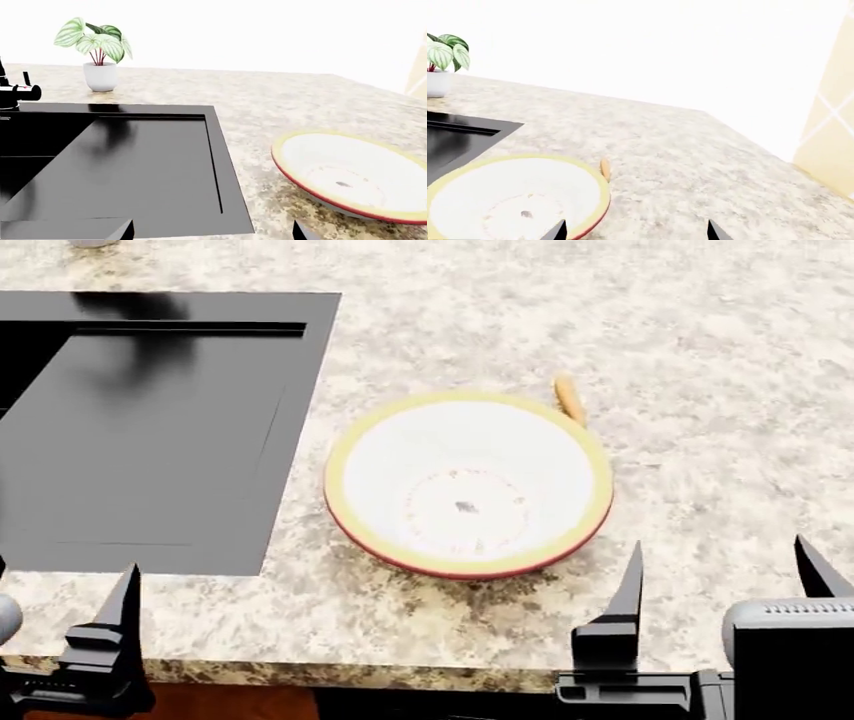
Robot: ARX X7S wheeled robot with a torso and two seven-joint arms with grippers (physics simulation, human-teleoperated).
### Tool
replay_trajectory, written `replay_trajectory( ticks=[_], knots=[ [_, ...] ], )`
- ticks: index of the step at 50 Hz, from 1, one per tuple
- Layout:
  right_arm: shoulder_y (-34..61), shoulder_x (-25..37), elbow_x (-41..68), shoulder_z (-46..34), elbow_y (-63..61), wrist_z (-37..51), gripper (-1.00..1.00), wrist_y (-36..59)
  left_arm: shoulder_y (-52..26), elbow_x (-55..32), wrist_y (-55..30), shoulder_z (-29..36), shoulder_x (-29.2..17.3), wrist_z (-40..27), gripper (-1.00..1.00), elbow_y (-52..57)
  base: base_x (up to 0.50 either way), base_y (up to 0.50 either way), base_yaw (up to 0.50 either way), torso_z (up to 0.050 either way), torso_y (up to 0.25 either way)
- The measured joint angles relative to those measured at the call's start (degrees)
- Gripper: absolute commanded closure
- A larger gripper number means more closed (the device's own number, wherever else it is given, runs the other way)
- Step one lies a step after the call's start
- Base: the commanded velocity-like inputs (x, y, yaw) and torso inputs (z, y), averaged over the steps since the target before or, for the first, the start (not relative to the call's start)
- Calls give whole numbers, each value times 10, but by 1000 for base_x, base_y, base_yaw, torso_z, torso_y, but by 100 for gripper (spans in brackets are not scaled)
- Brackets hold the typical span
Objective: There is a mixed pile of frozen fruits and vegetables on the counter. Locate all the frozen vegetables and place the items in a bowl on the counter. Take all the frozen fruits and defrost them in a running sink.
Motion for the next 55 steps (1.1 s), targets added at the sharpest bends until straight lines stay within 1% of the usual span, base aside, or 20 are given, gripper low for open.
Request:
replay_trajectory(
  ticks=[31,41,48,55],
  knots=[
    [-4,11,14,8,-5,3,-100,2,-5,-16,-7,-2,-9,-8,-100,0,492,-148,0,0,0],
    [-4,15,16,1,-6,6,-100,5,-6,-23,-9,-8,-13,-11,-100,0,500,-45,0,0,1],
    [6,11,20,-8,0,9,-100,9,-9,-26,-11,-12,-16,-13,-100,-1,97,0,0,0,1],
    [59,5,39,-23,30,3,-100,46,-12,-34,-15,-21,-21,-15,-100,-1,0,0,0,0,0]
  ],
)
